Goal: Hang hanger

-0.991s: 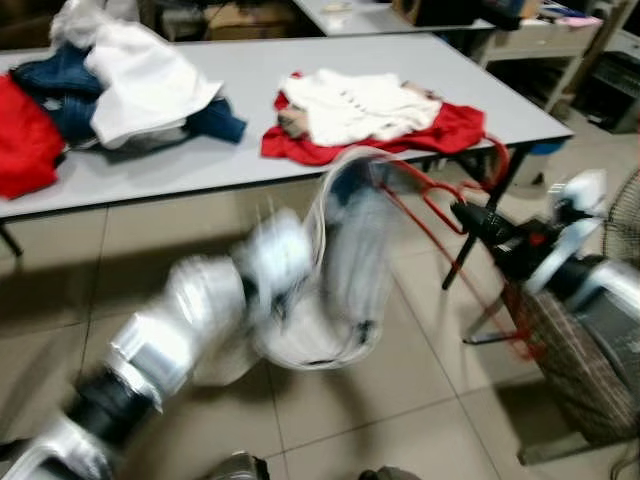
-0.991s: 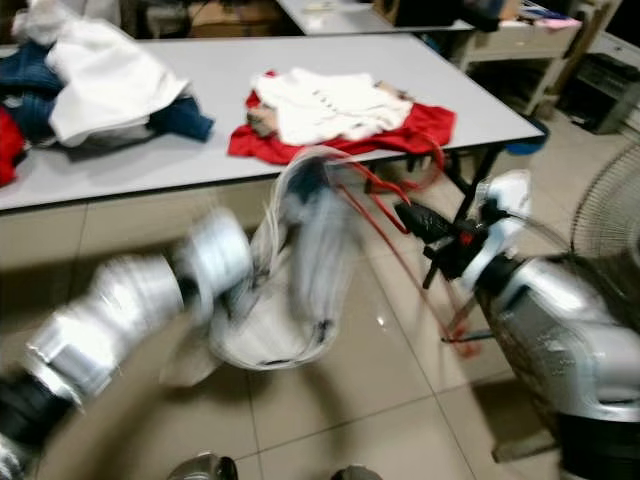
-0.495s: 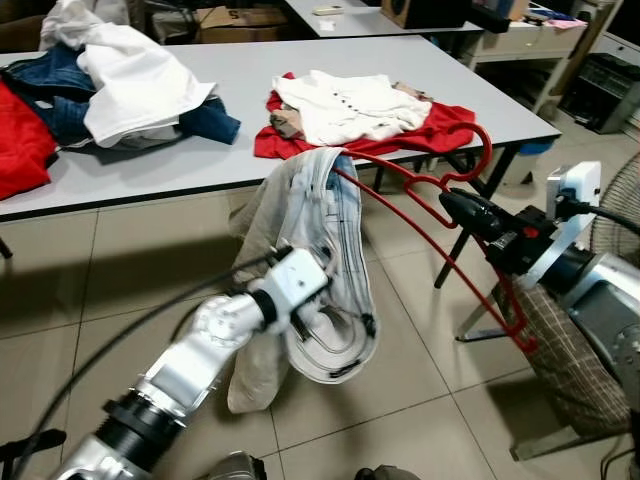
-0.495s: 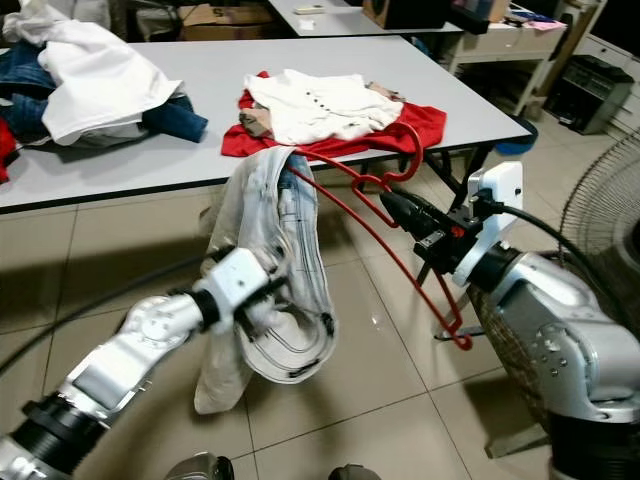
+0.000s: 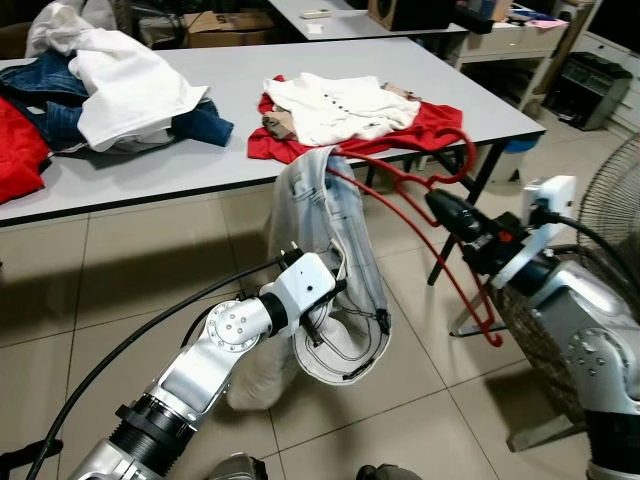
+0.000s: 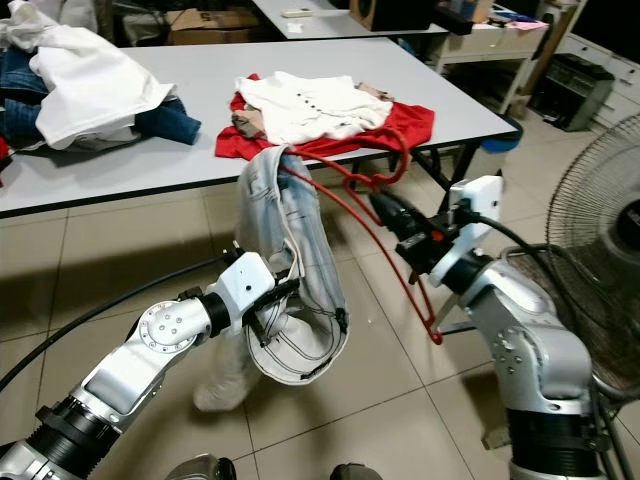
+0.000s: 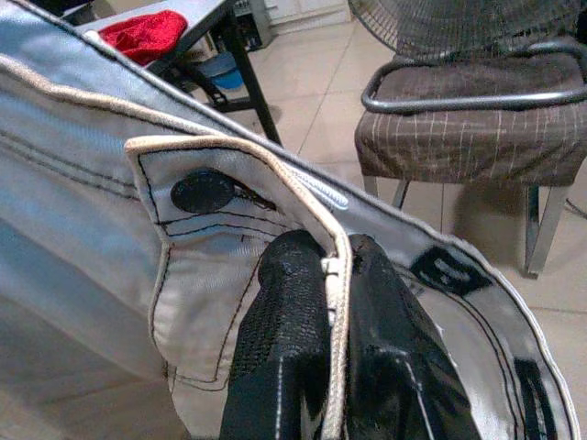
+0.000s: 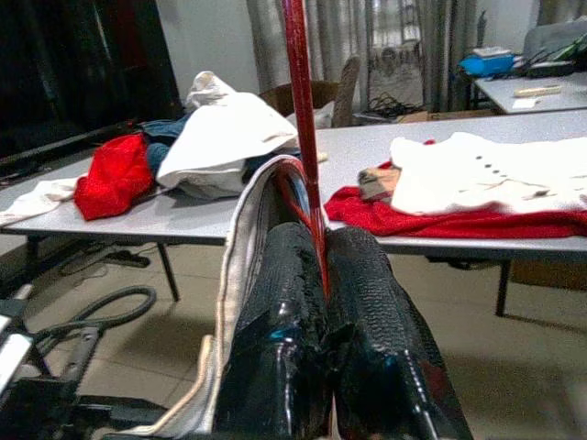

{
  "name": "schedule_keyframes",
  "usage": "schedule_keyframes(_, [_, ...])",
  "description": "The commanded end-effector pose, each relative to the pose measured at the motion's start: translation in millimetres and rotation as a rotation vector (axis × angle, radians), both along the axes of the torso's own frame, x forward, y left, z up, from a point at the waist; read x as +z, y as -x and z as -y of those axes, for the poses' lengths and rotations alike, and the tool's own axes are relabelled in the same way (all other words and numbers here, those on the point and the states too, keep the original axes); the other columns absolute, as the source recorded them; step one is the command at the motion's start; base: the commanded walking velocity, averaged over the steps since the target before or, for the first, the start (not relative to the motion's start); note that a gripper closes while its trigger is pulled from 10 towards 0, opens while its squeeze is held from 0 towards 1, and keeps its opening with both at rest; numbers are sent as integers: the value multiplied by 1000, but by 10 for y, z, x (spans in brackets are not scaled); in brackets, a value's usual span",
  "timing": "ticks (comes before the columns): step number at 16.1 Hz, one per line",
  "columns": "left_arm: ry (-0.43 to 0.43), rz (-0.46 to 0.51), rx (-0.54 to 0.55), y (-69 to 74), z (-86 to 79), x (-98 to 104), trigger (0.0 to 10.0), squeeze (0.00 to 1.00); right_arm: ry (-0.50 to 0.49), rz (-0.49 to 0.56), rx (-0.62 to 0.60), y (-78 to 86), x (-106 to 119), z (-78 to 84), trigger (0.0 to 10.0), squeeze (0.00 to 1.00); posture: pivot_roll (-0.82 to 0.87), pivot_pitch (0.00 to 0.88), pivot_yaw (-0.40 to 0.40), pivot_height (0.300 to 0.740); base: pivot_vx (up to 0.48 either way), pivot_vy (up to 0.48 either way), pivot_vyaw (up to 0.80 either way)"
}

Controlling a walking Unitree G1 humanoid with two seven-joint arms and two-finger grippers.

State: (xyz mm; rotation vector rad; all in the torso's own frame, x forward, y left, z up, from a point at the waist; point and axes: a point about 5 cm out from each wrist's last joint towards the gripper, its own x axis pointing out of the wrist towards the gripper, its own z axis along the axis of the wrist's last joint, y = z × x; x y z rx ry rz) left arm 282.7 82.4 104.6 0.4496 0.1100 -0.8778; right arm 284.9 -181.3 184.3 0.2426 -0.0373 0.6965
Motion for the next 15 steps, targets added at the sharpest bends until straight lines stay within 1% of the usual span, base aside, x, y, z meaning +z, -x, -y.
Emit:
schedule_keyframes(1, [-3, 0, -7, 21, 33, -29, 0, 0, -40, 82, 8, -24, 164, 2, 10000, 0, -116, 42, -19, 740, 0, 0, 0])
schedule_keyframes(3, [14, -2, 39, -15, -3, -40, 118, 0, -54, 69, 28, -3, 64, -22, 10000, 0, -112, 40, -15, 740, 0, 0, 0])
schedule_keyframes(4, [13, 4, 55, -33, -38, -36, 824, 0, -56, 61, 36, 15, 16, -38, 10000, 0, -109, 41, -14, 740, 0, 0, 0])
schedule_keyframes(6, [-9, 34, 58, -57, -82, -18, 1647, 0, -64, 59, 35, 20, -16, -48, 10000, 0, -109, 41, -14, 740, 0, 0, 0])
schedule_keyframes(7, [-8, 62, 69, -84, -102, 25, 0, 0, -58, 43, 39, 24, -43, -51, 10000, 0, -109, 39, -11, 740, 0, 0, 0])
schedule_keyframes(8, [5, 94, 86, -121, -124, 93, 0, 0, -37, 8, 43, 33, -89, -54, 10000, 0, -109, 39, -11, 740, 0, 0, 0])
schedule_keyframes(9, [28, 175, 117, -207, -179, 278, 0, 0, 57, -97, 56, 76, -257, -48, 10000, 0, -105, 37, -8, 740, 0, 0, 0])
schedule_keyframes(10, [62, 259, 152, -285, -238, 482, 0, 0, 118, -199, 24, 105, -448, 0, 10000, 0, -102, 38, -6, 740, 0, 0, 0])
schedule_keyframes(11, [71, 282, 159, -302, -252, 537, 0, 0, 121, -227, 9, 109, -499, 18, 10000, 0, -102, 38, -6, 740, 0, 0, 0])
schedule_keyframes(12, [78, 367, 141, -316, -273, 715, 0, 0, 120, -286, -17, 125, -635, 35, 10000, 0, -97, 38, -4, 740, 0, 0, 0])
schedule_keyframes(13, [75, 434, 122, -303, -282, 831, 0, 0, 90, -330, -7, 146, -708, 4, 10000, 0, -98, 40, 0, 740, 0, 0, 0])
schedule_keyframes(14, [69, 483, 102, -276, -266, 898, 0, 0, 52, -375, 6, 165, -756, -24, 10000, 0, -97, 37, 0, 740, 0, 0, 0])
schedule_keyframes(15, [58, 519, 78, -248, -237, 931, 0, 0, 37, -415, 4, 178, -807, -24, 10000, 0, -96, 36, -2, 740, 0, 0, 0])
